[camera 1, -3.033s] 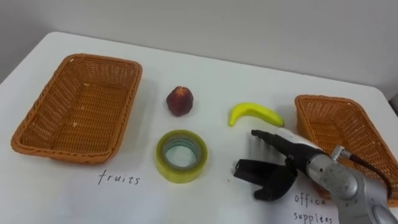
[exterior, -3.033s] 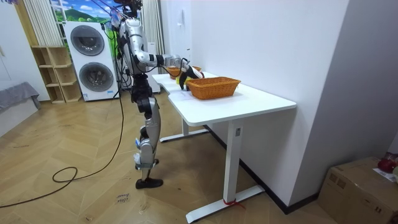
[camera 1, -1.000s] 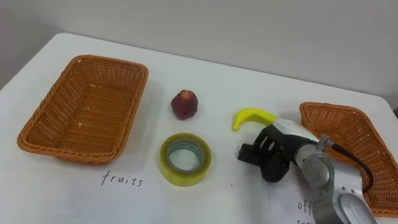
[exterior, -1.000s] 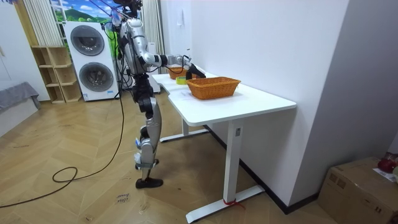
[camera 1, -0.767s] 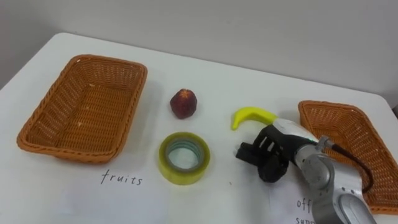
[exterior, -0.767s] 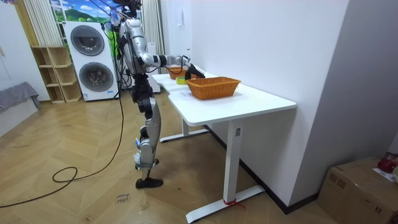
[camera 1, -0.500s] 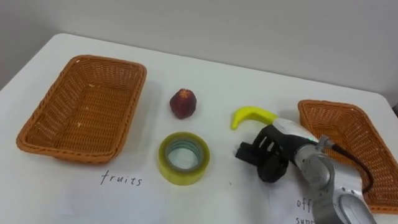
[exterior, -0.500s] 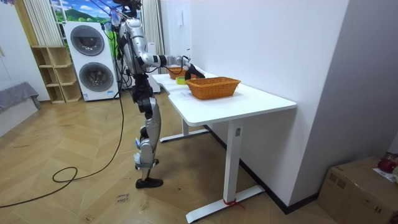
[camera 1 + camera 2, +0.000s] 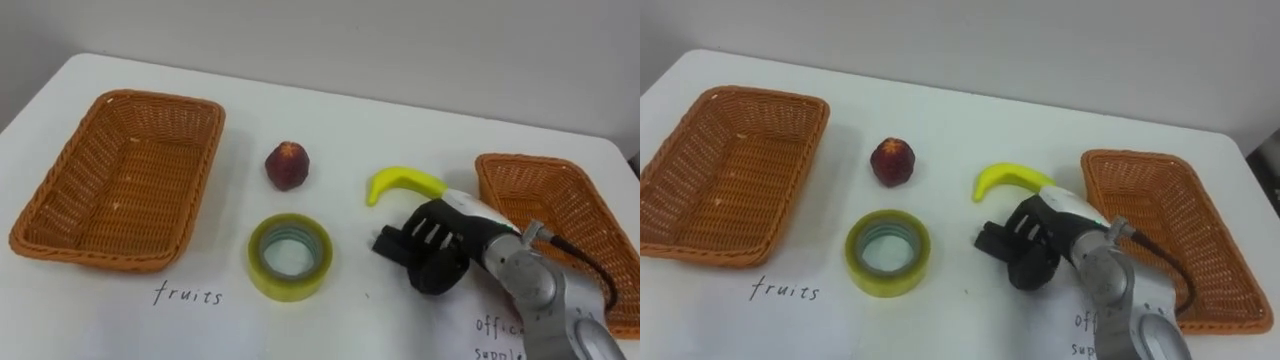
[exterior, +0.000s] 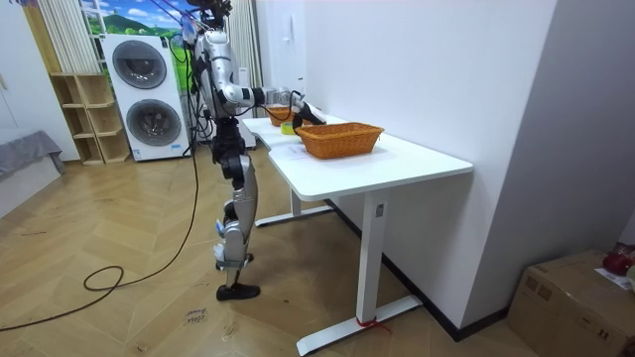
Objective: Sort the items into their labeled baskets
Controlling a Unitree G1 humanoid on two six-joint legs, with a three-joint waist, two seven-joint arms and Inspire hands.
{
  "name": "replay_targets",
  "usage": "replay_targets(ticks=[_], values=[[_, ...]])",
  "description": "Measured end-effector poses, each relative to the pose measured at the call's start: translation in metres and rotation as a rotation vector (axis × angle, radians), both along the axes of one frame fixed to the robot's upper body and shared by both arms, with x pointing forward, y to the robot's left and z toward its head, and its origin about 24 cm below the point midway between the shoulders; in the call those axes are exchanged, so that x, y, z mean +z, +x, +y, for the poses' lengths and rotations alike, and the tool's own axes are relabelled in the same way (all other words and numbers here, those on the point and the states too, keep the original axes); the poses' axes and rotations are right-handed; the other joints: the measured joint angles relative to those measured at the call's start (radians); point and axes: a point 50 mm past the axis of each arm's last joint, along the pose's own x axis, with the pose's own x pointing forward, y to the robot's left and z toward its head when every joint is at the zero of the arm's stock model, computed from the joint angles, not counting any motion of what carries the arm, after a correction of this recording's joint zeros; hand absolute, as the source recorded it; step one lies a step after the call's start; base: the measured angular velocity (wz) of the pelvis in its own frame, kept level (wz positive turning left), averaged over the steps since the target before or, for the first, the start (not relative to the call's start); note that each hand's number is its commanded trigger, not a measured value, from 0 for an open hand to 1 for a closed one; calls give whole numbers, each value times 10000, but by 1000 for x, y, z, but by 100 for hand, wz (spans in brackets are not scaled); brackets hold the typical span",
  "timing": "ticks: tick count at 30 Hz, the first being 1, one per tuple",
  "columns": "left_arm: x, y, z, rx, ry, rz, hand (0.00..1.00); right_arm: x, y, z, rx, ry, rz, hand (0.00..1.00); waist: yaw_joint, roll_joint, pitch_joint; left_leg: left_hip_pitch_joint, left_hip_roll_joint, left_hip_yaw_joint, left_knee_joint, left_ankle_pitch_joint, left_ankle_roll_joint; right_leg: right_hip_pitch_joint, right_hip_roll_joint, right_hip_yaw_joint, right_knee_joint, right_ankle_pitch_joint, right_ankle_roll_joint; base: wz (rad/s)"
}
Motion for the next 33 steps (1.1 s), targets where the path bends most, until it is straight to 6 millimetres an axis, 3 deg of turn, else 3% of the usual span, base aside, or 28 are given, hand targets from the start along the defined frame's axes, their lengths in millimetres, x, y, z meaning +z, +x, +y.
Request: replay_targets(ticks=[7,22,33], values=[[-2,-15,-1,374,-133,151,0,9,0,-5,51,1321,-383,100,-72,192,127,48,3,151,-5,1,3,-3,0,160,9,1,2,-6],[-4,-28,-3,411,-300,419,0,19,3,-13,-324,2328,-1494,100,-276,209,90,6,14,164,33,2,4,-39,18,234,23,9,1,0],[-5,-31,-1,520,-268,637,0,46,6,-20,-928,2828,-3547,100,-295,176,29,10,13,181,21,2,5,-59,18,246,23,9,1,0]])
